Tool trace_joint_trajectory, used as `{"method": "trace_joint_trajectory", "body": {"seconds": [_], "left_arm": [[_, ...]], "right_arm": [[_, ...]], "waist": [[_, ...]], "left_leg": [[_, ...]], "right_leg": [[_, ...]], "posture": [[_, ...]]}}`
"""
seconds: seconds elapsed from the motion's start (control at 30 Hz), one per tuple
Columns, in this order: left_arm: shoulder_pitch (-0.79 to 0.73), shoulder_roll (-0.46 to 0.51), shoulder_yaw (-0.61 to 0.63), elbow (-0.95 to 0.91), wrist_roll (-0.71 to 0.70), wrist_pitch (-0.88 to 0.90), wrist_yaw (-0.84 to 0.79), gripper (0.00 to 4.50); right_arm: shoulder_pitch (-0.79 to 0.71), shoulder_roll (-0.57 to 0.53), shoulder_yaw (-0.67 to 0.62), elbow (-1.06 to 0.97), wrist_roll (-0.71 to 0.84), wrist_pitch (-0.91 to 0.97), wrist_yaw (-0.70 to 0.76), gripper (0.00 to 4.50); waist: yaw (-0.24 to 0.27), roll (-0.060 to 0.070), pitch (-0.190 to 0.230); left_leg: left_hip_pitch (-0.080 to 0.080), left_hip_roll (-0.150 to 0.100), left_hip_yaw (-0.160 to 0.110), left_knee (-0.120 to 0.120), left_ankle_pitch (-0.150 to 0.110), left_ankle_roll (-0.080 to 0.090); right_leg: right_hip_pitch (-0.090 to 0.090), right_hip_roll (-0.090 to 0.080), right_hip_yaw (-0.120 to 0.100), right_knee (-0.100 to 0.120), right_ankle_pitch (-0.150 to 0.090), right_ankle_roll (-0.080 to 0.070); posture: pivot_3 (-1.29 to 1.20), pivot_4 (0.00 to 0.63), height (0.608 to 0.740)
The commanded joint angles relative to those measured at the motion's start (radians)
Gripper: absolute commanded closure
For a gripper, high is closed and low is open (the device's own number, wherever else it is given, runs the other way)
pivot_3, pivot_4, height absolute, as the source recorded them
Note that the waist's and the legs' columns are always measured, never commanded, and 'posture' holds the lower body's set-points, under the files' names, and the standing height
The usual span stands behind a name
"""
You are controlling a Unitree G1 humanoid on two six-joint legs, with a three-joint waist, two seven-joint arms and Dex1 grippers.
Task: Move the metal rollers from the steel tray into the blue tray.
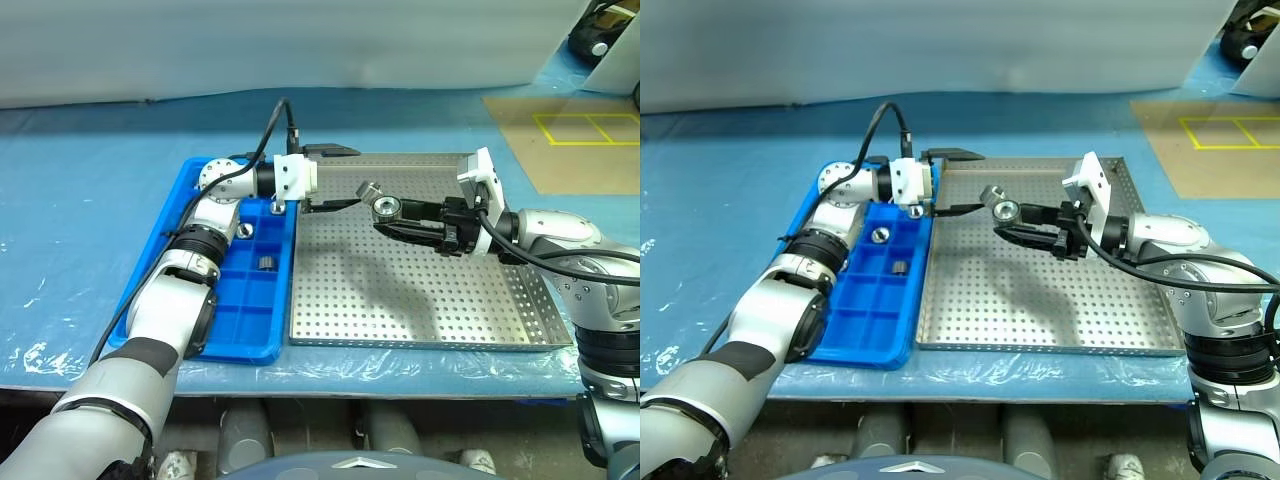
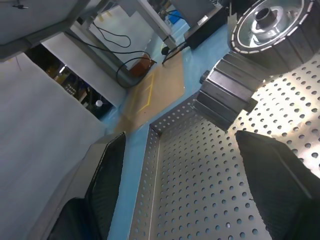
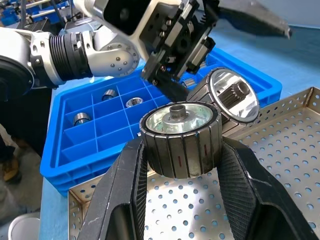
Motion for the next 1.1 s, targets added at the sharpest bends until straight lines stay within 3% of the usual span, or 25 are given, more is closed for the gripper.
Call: {"method": "trace_joint_trajectory", "body": {"seconds": [0.03,0.23,0.8,0.9,1.0,1.1], "left_arm": [[-0.005,0.003,0.011,-0.032,-0.047,0.030,-0.036,0.79],[0.034,-0.014,-0.014,-0.109,-0.081,0.076,-0.108,0.79],[0.044,-0.016,-0.024,-0.126,-0.074,0.091,-0.114,0.79],[0.044,-0.016,-0.023,-0.129,-0.084,0.103,-0.129,1.43],[0.047,-0.012,-0.027,-0.134,-0.067,0.109,-0.113,2.41],[0.048,-0.013,-0.028,-0.138,-0.068,0.110,-0.112,2.41]], "right_arm": [[-0.027,0.003,-0.010,-0.013,0.020,-0.007,0.004,2.88],[-0.037,0.009,0.000,-0.010,0.015,-0.010,0.003,2.88],[-0.049,0.031,0.035,-0.017,0.011,-0.008,0.003,2.88],[-0.050,0.032,0.036,-0.014,0.008,-0.012,0.003,2.88],[-0.051,0.033,0.038,-0.012,0.005,-0.014,0.002,2.88],[-0.053,0.035,0.040,-0.010,0.001,-0.017,0.002,2.88]], "waist": [[0.002,0.000,0.000],[0.003,0.000,0.000],[0.003,0.000,0.000],[0.003,0.000,0.000],[0.003,0.000,0.000],[0.003,0.000,0.000]], "left_leg": [[0.000,0.000,0.000,0.000,0.000,0.000],[0.000,0.000,0.000,0.000,0.000,0.000],[0.000,0.000,0.000,0.001,0.000,0.000],[0.000,0.000,0.000,0.001,0.000,0.000],[0.000,0.000,0.000,0.001,0.000,0.000],[0.000,0.000,0.000,0.001,0.000,0.000]], "right_leg": [[0.000,0.000,0.000,0.000,0.000,0.000],[0.000,0.000,0.000,0.000,0.000,0.000],[0.000,0.000,0.000,0.001,0.000,0.000],[0.000,0.000,0.000,0.001,0.000,0.000],[0.000,0.000,0.000,0.001,0.000,0.000],[0.000,0.000,0.000,0.001,0.000,0.000]], "posture": [[-0.27,0.150,0.740],[-0.27,0.150,0.740],[-0.27,0.150,0.740],[-0.27,0.150,0.740],[-0.26,0.150,0.740],[-0.26,0.150,0.740]]}}
